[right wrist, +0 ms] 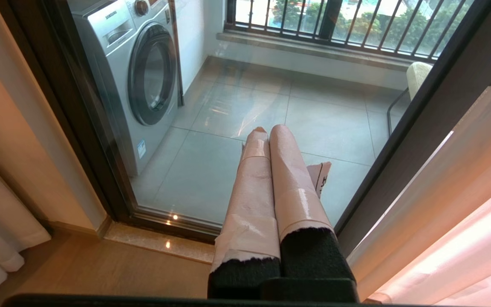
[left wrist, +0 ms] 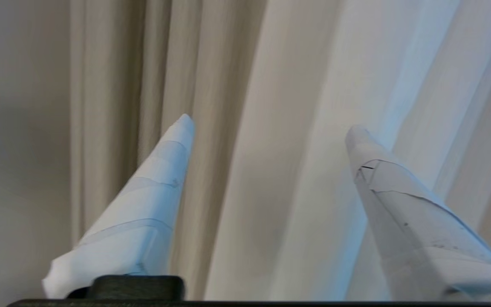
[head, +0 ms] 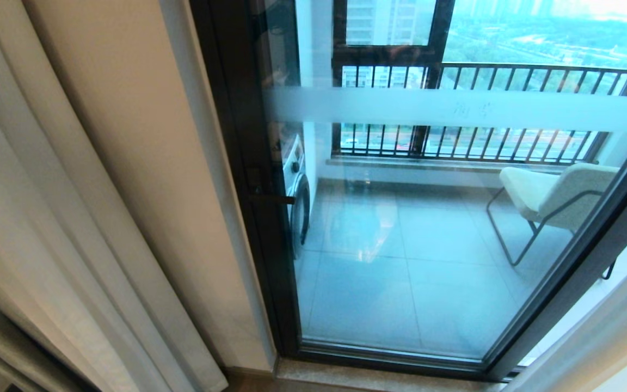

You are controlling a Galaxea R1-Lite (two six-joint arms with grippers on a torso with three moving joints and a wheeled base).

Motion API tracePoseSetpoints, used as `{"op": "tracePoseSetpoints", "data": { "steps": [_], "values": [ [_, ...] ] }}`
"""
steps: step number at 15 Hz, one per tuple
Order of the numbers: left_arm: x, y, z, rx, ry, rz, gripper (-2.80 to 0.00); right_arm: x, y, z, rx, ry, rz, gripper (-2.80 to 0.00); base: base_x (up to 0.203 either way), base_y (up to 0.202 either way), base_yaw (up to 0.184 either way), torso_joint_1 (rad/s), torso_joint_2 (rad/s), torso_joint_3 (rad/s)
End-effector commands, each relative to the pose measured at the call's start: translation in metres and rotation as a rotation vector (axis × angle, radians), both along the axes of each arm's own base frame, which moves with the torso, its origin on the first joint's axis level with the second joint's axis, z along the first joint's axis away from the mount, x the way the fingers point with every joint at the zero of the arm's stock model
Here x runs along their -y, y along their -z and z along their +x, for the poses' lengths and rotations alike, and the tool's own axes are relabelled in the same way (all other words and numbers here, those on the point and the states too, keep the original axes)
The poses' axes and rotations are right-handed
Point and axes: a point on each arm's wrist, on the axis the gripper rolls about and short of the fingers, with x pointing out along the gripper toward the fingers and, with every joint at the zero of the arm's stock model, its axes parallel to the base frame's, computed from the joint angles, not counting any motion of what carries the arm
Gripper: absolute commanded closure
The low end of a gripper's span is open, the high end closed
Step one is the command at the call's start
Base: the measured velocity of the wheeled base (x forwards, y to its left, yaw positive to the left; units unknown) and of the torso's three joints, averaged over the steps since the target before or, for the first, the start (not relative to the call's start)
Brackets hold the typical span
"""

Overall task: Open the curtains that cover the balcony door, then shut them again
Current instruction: Pull the inner curtains open on both sides

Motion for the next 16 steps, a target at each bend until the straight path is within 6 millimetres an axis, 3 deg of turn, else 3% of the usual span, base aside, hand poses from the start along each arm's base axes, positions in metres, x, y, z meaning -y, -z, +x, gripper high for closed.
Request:
{"op": "tracePoseSetpoints", "data": {
  "steps": [1,7,8,11,16],
  "values": [
    [0.02,0.006,-0.028,0.0,0.0,0.0,-2.8,0.0,0.0,0.0,0.0,-0.001,-0.001,0.0,0.0,0.0,0.0,0.0,0.0,0.0],
    [0.062,0.045,-0.089,-0.051,-0.017,-0.026,-2.8,0.0,0.0,0.0,0.0,-0.001,-0.001,0.0,0.0,0.0,0.0,0.0,0.0,0.0],
    [0.063,0.056,-0.095,-0.081,-0.037,-0.03,0.0,0.0,0.0,0.0,0.0,-0.002,-0.001,0.0,0.0,0.0,0.0,0.0,0.0,0.0],
    [0.069,0.068,-0.108,-0.101,-0.073,-0.03,0.0,0.0,0.0,0.0,0.0,-0.002,-0.001,0.0,0.0,0.0,0.0,0.0,0.0,0.0],
    [0.07,0.068,-0.11,-0.097,-0.073,-0.029,0.0,0.0,0.0,0.0,0.0,-0.001,-0.001,0.0,0.0,0.0,0.0,0.0,0.0,0.0]
  ]
}}
